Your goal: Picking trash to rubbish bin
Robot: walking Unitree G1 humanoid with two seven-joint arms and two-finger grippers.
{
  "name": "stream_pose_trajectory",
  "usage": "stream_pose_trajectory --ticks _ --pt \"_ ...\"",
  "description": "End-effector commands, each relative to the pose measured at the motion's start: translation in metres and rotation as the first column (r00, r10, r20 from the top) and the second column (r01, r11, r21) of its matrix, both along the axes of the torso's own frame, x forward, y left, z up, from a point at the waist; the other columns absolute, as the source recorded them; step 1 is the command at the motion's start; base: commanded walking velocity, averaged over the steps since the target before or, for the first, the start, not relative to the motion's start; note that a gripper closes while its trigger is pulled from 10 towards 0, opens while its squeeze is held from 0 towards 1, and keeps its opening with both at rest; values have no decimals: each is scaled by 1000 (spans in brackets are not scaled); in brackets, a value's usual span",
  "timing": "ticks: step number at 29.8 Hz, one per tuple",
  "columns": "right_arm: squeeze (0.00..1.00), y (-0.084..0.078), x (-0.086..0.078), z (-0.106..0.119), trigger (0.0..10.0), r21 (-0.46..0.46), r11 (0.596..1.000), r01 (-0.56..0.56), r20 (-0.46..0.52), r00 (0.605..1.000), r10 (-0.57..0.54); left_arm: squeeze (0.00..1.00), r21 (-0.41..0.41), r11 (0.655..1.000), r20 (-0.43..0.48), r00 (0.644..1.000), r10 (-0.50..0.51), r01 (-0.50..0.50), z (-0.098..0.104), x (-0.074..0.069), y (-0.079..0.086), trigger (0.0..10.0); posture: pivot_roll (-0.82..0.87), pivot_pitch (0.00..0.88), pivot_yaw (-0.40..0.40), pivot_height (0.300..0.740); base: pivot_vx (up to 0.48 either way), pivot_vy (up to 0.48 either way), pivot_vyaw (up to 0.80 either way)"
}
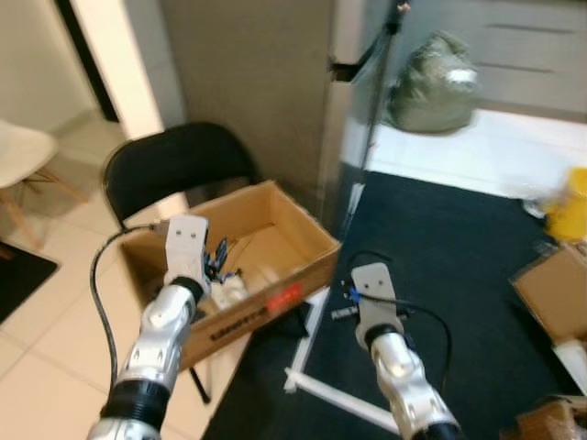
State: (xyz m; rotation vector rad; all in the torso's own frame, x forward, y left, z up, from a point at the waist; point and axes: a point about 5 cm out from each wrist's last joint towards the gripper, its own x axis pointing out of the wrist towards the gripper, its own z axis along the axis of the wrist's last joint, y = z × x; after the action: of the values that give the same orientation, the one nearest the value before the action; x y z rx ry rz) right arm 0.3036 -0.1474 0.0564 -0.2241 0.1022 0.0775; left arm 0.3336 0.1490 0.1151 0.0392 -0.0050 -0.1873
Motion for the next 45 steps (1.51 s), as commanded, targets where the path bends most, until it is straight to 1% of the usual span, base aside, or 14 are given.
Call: stream_pose_trajectory --ticks 1,4,9,13,34,38,40,41,42,45 --pt "0 2 -1 -1 10000 4 1000 3 -3 1000 -3 0 8 1000 -13 1000 6 -6 -3 -1 3 10000 -24 73 42 740 307 0 800" --pt "0 2 -1 -1 10000 4 1000 4 -2 1000 -4 0 8 1000 -13 1000 7 -7 -3 -1 3 10000 -24 73 42 740 307 0 769" --pt "0 1 -1 -1 10000 39 999 20 -4 1000 -20 0 9 1000 -13 1000 6 -6 -3 -1 3 10000 -23 74 44 740 307 0 0" --pt "0 1 -1 -2 10000 41 999 20 -5 1000 -19 0 10 1000 -13 1000 7 -7 -2 -1 3 10000 -23 74 46 740 302 0 0" --pt "0 1 0 -2 10000 44 999 16 -11 1000 -16 0 13 1000 -21 1000 5 -5 -3 0 3 10000 -21 82 44 740 0 0 0" --pt "0 5 8 1 10000 16 1000 -22 -9 1000 22 0 31 999 -39 999 -7 8 -7 4 2 10000 -26 93 39 740 0 0 0" --pt "0 7 13 3 10000 51 998 -26 -8 1000 27 0 22 1000 -49 999 -9 10 -9 7 1 10000 -26 102 32 740 0 0 0" --pt "0 7 16 4 10000 60 998 -24 -22 999 26 0 26 1000 -54 998 -12 14 -10 8 0 10000 -26 110 26 740 0 0 0" --pt "0 7 16 4 10000 60 998 -24 -22 999 26 0 26 1000 -54 998 -12 14 -10 8 0 10000 -26 110 26 740 0 0 0" --pt "0 11 29 12 10000 28 998 -52 -24 998 53 0 23 999 -59 998 -29 31 -9 11 -7 10000 -30 139 12 740 0 0 0"
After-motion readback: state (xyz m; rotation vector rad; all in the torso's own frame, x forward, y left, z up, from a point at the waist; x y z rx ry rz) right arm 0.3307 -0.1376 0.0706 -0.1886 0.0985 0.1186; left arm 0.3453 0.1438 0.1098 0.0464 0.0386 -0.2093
